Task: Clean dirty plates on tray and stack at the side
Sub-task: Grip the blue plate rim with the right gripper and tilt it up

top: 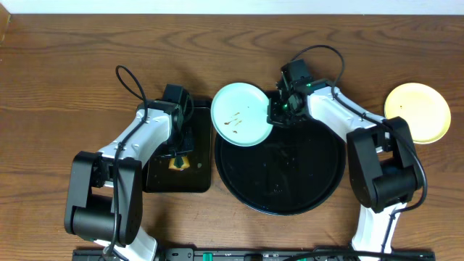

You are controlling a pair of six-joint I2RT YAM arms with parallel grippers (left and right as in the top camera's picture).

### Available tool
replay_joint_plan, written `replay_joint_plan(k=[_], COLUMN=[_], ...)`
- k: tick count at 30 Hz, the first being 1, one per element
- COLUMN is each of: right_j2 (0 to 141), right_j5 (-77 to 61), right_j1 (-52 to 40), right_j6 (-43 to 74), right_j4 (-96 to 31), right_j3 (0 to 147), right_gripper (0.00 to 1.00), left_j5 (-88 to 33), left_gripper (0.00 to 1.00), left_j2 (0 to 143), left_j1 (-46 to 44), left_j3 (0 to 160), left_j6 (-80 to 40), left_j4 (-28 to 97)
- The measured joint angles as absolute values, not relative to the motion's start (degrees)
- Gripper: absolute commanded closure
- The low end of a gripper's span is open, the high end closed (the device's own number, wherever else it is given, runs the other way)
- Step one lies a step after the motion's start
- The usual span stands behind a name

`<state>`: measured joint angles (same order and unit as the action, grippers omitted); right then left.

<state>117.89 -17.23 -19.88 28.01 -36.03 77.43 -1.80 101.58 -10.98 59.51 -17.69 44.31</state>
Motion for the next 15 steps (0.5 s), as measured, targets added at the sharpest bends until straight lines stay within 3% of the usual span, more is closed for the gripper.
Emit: replay_joint_plan(k=[15], right_j2=[105.27], right_j5=[2.04], right_j1=[-16.78], right_j6=[26.76], right_j4=[-48.95], right_j3=[76.34], right_gripper=[0.98], left_j5=[-5.98], left_gripper=[0.93], left_j2=[96.88], left_j1=[-12.47], left_j3=[61.23], left_j6=[-17.5], left_j4=[48.84])
